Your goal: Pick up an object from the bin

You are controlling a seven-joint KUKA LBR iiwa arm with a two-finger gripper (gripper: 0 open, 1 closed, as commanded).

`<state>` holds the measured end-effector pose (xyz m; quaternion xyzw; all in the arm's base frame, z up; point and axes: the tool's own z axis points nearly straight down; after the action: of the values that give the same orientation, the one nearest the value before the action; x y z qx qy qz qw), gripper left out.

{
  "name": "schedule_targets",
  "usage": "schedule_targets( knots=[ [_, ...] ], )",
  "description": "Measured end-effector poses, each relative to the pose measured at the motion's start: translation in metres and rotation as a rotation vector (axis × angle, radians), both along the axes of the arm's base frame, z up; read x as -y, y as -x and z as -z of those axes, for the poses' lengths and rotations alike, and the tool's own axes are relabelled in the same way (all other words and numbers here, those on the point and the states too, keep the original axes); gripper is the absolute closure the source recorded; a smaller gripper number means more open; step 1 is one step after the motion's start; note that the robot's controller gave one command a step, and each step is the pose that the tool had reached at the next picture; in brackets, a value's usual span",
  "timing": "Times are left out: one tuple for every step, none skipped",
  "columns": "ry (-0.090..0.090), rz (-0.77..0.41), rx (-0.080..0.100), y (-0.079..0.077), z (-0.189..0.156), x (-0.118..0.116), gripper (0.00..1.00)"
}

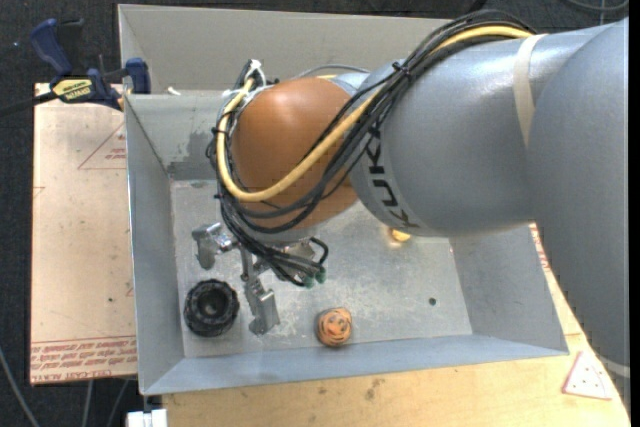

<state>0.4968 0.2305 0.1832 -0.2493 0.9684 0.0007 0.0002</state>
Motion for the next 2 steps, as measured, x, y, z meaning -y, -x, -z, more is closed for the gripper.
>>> schedule_targets(
  knots=[
    [-0.002,-0.068,0.007,-0.002,0.02,-0.006,0.0],
    [0.0,-0.291,0.001,-0.005,0.061,-0.009,0.0]
  ],
)
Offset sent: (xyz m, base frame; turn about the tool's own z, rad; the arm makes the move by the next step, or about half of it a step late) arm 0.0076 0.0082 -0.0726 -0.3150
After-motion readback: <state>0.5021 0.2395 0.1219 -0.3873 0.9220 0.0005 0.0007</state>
